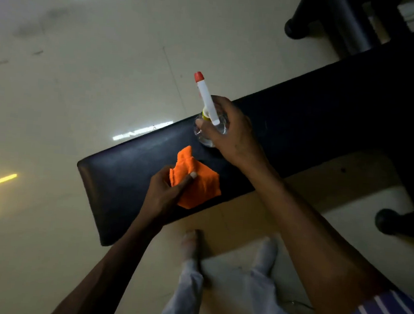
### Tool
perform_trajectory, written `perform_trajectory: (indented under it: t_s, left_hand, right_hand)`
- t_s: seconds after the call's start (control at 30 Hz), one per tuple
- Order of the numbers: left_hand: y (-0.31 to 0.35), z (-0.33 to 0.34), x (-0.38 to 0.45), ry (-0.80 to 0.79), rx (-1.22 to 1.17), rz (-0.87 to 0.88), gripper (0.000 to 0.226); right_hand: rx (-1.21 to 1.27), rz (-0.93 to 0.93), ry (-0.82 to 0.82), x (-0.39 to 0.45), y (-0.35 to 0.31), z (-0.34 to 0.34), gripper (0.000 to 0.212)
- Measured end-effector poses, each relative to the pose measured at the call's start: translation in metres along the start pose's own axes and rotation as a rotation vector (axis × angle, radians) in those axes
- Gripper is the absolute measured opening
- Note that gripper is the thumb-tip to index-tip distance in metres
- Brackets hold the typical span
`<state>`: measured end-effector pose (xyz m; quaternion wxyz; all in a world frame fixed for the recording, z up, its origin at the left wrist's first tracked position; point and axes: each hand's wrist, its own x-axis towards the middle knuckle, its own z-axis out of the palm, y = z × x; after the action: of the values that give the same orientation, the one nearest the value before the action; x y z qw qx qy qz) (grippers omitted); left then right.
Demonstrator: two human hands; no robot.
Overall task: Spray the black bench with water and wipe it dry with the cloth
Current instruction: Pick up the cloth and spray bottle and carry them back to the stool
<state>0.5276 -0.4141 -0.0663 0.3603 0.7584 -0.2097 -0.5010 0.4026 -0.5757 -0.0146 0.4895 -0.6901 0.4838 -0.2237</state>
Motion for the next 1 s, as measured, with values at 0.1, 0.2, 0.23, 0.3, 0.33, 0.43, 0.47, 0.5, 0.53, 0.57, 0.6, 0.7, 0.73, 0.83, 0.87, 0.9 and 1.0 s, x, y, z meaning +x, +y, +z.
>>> perform_trajectory:
  t_s: [0.1, 0.2, 0.23, 0.3, 0.33, 0.43, 0.47, 0.5, 0.53, 0.57, 0.6, 0.7, 0.73, 0.83, 0.87, 0.9, 1.0]
  left_hand:
    - [0.001, -0.008, 0.000, -0.041, 0.049, 0.046, 0.033]
    - [0.002, -0.010, 0.000, -0.067, 0.082, 0.080, 0.031]
    - [0.002, -0.011, 0.000, -0.071, 0.067, 0.078, 0.031]
    - [0.002, -0.011, -0.001, -0.080, 0.035, 0.074, 0.030]
    - [0.002, -0.011, -0.001, -0.086, 0.033, 0.080, 0.029]
    - [0.000, -0.010, -0.003, -0.116, 0.058, 0.118, 0.018]
    - [0.001, -0.010, -0.005, -0.127, 0.069, 0.128, 0.017]
    - [0.003, -0.009, -0.007, -0.137, 0.085, 0.140, 0.018]
    - [0.004, -0.007, -0.011, -0.153, 0.103, 0.158, 0.019]
    - [0.004, -0.003, -0.016, -0.176, 0.118, 0.181, 0.018]
    - [0.004, 0.001, -0.022, -0.196, 0.119, 0.197, 0.016]
    - [0.002, 0.017, -0.051, -0.246, 0.131, 0.219, 0.017]
    - [0.000, 0.022, -0.062, -0.262, 0.150, 0.228, 0.019]
    - [-0.009, 0.042, -0.103, -0.339, 0.182, 0.253, 0.025]
    - [-0.014, 0.049, -0.120, -0.360, 0.185, 0.260, 0.027]
    - [-0.019, 0.057, -0.137, -0.382, 0.195, 0.271, 0.027]
    - [-0.039, 0.078, -0.194, -0.431, 0.217, 0.284, 0.026]
  right_hand:
    - [-0.090, -0.025, 0.044, -0.001, -0.007, 0.007, 0.028]
    - [-0.158, -0.017, 0.105, 0.004, -0.012, 0.012, 0.021]
    - [-0.162, -0.009, 0.127, 0.005, -0.013, 0.013, 0.017]
    - [-0.151, 0.015, 0.166, 0.003, -0.015, 0.011, 0.014]
    - [-0.141, 0.027, 0.183, -0.001, -0.015, 0.010, 0.013]
    - [-0.089, 0.063, 0.242, -0.026, -0.016, 0.001, 0.018]
    - [-0.064, 0.069, 0.269, -0.038, -0.016, -0.003, 0.021]
    - [-0.039, 0.072, 0.300, -0.051, -0.016, -0.008, 0.024]
    - [-0.020, 0.077, 0.332, -0.066, -0.016, -0.014, 0.028]
    - [-0.008, 0.086, 0.363, -0.083, -0.016, -0.020, 0.032]
    - [0.003, 0.095, 0.390, -0.101, -0.015, -0.027, 0.034]
    - [0.015, 0.130, 0.493, -0.164, -0.013, -0.047, 0.035]
    - [0.008, 0.143, 0.528, -0.187, -0.012, -0.055, 0.034]
    - [0.020, 0.172, 0.646, -0.263, -0.009, -0.076, 0.034]
    - [0.024, 0.178, 0.690, -0.289, -0.008, -0.083, 0.034]
    - [0.026, 0.187, 0.733, -0.317, -0.006, -0.089, 0.034]
    - [0.020, 0.219, 0.828, -0.402, 0.002, -0.105, 0.037]
